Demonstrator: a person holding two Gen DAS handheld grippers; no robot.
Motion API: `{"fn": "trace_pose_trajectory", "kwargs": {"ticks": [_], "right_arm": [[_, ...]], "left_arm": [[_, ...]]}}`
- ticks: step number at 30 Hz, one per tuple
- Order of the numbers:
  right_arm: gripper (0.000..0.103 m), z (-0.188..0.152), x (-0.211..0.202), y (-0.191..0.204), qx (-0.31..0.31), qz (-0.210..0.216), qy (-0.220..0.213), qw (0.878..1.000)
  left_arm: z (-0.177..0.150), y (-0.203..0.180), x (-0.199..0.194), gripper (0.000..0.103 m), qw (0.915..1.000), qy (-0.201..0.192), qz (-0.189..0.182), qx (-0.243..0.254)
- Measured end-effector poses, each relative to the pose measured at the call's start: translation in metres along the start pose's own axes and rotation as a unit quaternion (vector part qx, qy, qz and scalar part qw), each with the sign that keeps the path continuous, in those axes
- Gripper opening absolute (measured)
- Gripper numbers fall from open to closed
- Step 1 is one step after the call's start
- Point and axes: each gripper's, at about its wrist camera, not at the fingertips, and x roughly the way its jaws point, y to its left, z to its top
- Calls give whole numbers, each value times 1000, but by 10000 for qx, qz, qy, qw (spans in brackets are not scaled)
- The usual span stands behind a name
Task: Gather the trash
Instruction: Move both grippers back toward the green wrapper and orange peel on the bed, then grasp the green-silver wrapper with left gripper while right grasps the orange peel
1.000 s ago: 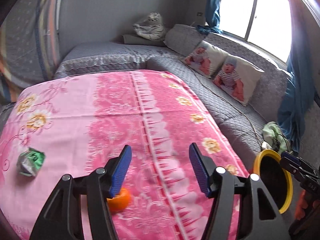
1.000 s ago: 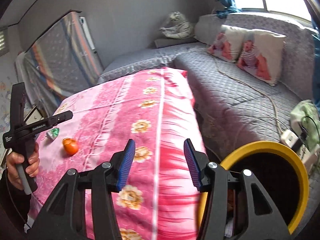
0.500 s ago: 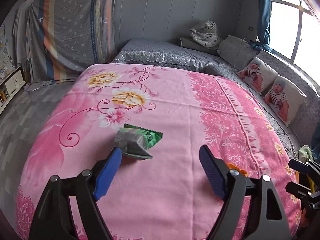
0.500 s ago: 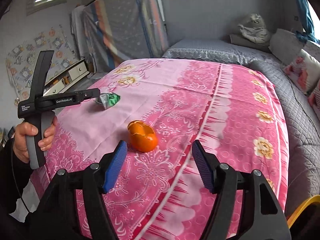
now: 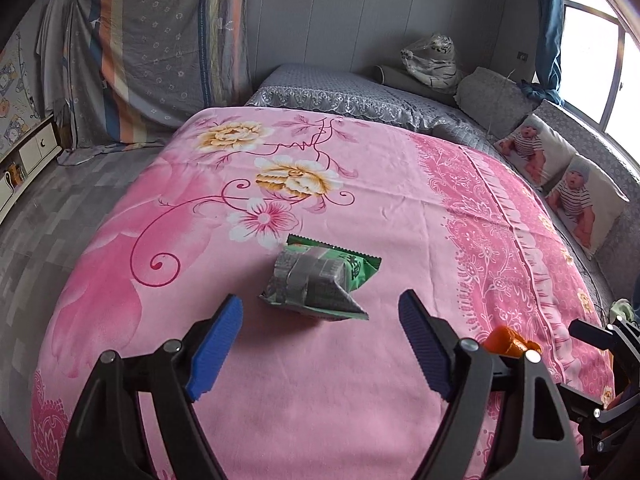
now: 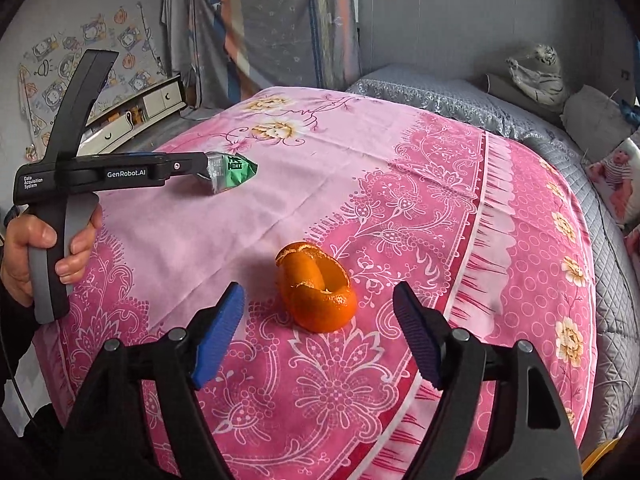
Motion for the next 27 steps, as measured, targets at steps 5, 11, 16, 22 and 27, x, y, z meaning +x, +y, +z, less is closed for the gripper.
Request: {"fn": "trace_pose_trajectory", "kwargs": {"ticks": [5,11,16,22,27], "right_arm": [[72,3,15,0,16,-8,116,9999],[72,3,29,-4,110,18,267,9996],[72,5,37,-3,72,13,339,9994],[71,7,45,-4,165,39,399,9991],[70,7,52,-2,150,70,429,9989]], "left_arm": [[4,-1,11,77,10000,66,18,3],[7,1,23,77,9999,131,45,-27],[9,6,32,77,9998,183,107,-67],[11,11,45,77,9995,261,158,-115],[13,8,53,75,9994,281,191,-48]]}}
